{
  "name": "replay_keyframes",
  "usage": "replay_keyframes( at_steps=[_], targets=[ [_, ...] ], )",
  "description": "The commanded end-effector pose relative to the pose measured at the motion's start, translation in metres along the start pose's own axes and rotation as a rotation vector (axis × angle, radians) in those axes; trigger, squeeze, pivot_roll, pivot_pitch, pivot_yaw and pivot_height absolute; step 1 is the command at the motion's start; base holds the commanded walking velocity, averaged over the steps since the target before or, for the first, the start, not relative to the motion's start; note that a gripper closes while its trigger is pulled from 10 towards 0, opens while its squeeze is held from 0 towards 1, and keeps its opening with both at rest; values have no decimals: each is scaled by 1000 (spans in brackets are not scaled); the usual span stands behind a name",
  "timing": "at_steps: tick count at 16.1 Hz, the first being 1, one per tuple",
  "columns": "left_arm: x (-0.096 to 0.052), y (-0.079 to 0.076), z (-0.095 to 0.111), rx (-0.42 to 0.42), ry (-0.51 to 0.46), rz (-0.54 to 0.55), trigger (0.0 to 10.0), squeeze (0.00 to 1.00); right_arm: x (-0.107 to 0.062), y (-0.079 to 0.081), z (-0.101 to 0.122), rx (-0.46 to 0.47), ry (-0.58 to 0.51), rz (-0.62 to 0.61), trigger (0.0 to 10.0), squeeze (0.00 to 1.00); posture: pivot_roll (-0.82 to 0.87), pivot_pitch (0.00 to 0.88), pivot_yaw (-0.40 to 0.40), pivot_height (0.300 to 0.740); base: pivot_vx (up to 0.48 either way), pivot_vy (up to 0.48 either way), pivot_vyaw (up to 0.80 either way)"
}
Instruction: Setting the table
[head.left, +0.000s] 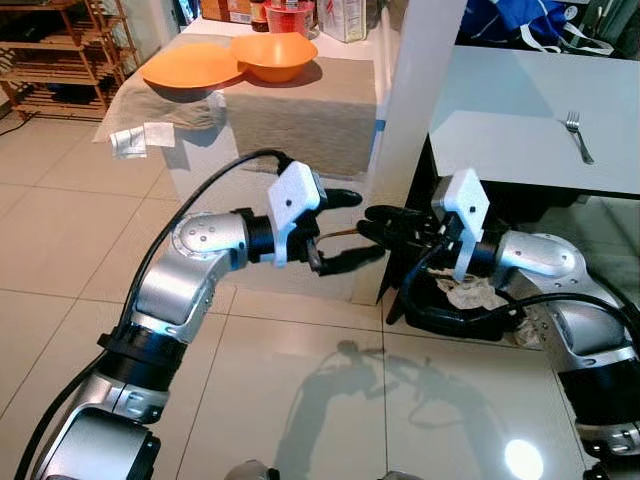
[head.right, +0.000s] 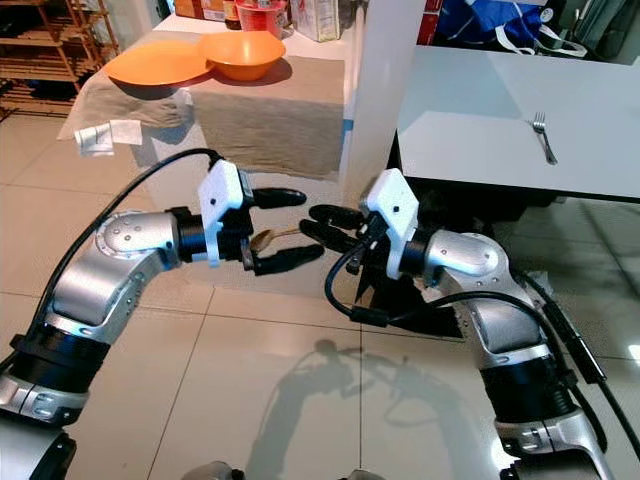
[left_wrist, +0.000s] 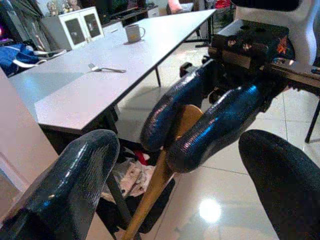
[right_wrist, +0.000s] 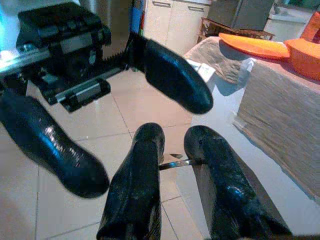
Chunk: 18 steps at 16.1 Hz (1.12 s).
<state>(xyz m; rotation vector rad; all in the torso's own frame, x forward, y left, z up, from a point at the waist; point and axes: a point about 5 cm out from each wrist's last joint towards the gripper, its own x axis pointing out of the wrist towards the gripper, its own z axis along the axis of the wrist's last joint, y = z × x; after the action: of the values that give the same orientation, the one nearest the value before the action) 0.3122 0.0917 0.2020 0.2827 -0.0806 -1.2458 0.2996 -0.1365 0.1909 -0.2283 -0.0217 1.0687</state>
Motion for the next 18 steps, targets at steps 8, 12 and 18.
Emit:
replay_keyframes(
  at_steps=[8, 12, 18],
  targets=[
    [8, -2, -2, 37, 21, -3, 10000, 0, 0, 1, 18, 16, -83, -16, 0, 0, -60, 2, 0, 727, 0, 0, 0],
    [6, -3, -3, 38, 22, -8, 10000, 0, -1, -7, 17, -14, -87, -80, 0, 0, -55, 1, -1, 727, 0, 0, 0],
    [8, -5, -8, 37, 41, -8, 10000, 0, -3, -13, 28, -9, -123, -108, 0, 0, -60, 6, -2, 727, 0, 0, 0]
  ],
)
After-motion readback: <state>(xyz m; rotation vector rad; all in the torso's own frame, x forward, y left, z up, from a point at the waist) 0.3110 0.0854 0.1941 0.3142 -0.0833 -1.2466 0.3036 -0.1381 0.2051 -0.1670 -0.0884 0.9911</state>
